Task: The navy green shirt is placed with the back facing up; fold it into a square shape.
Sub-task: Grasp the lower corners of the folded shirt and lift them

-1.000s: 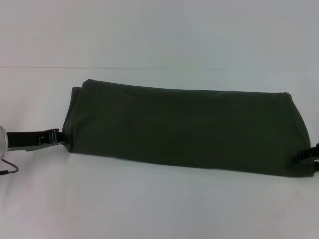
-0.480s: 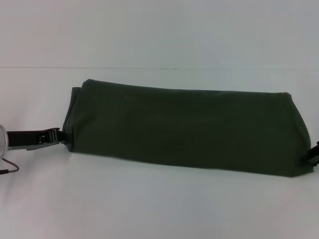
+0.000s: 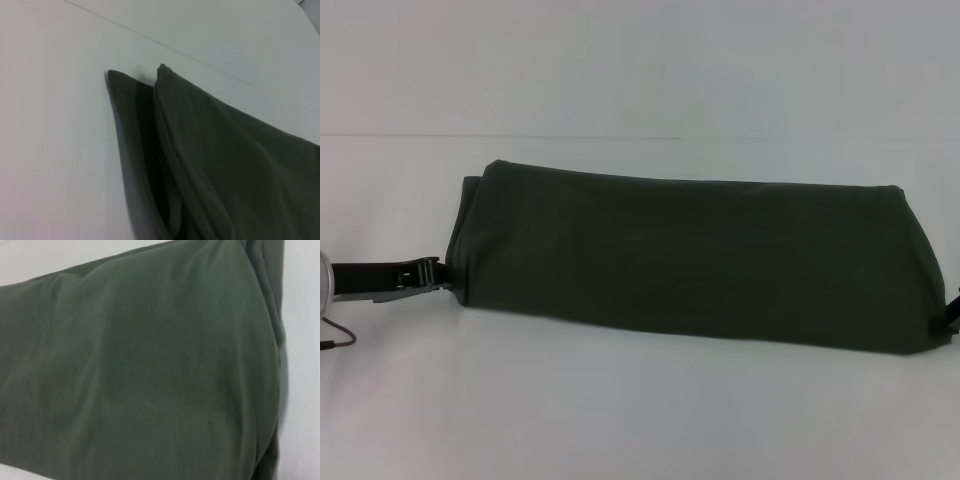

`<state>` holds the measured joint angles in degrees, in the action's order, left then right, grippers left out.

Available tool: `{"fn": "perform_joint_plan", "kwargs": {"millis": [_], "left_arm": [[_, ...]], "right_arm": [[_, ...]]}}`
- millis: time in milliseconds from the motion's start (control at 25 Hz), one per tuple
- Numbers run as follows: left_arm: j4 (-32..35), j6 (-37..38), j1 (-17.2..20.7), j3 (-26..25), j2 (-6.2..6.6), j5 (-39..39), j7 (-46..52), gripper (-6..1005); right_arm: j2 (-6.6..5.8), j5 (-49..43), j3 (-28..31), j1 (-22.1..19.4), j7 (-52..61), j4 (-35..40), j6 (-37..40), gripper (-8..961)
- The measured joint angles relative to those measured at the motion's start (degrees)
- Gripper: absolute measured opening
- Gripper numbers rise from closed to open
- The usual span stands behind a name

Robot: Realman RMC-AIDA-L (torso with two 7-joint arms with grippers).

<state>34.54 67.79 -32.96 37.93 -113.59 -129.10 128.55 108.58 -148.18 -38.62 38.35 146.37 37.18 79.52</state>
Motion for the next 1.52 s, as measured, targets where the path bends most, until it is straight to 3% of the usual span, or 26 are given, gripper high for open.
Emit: {"fn": "perform_joint_plan", "kwargs": {"millis": [400, 720, 880, 1120, 1280, 1520], "left_arm": [[3.70, 10.59, 1.89, -0.58, 1.92, -1.35, 3.28, -1], [5.96, 24.63, 5.45, -10.23, 2.82, -7.12, 3.21, -1], [6.52, 30.12, 9.18, -11.96, 2.69, -7.59, 1.67, 0], [7.24, 34.27, 13.76, -12.27, 1.00, -10.22, -0.84, 0], [7.41, 34.44, 15.00, -13.77, 0.41, -10.22, -1.48, 0], [7.42, 34.00, 14.45, -15.99, 0.72, -9.89, -1.76, -1]], "right_arm": [[-1.06, 0.02, 0.11, 0.01, -7.14, 0.56, 6.41, 6], [-1.85, -0.48, 0.04, -0.89, -13.15, 1.10, 13.00, 5], [-1.89, -2.11, 0.03, -1.18, -14.11, 1.27, 13.65, 5], [-1.87, -2.88, -0.08, -0.75, -14.62, 1.30, 14.02, 6], [-1.61, -2.90, -1.29, -0.41, -14.80, 1.31, 14.70, 6], [-1.60, -2.79, -1.02, -0.75, -14.81, 1.66, 14.96, 21]]}}
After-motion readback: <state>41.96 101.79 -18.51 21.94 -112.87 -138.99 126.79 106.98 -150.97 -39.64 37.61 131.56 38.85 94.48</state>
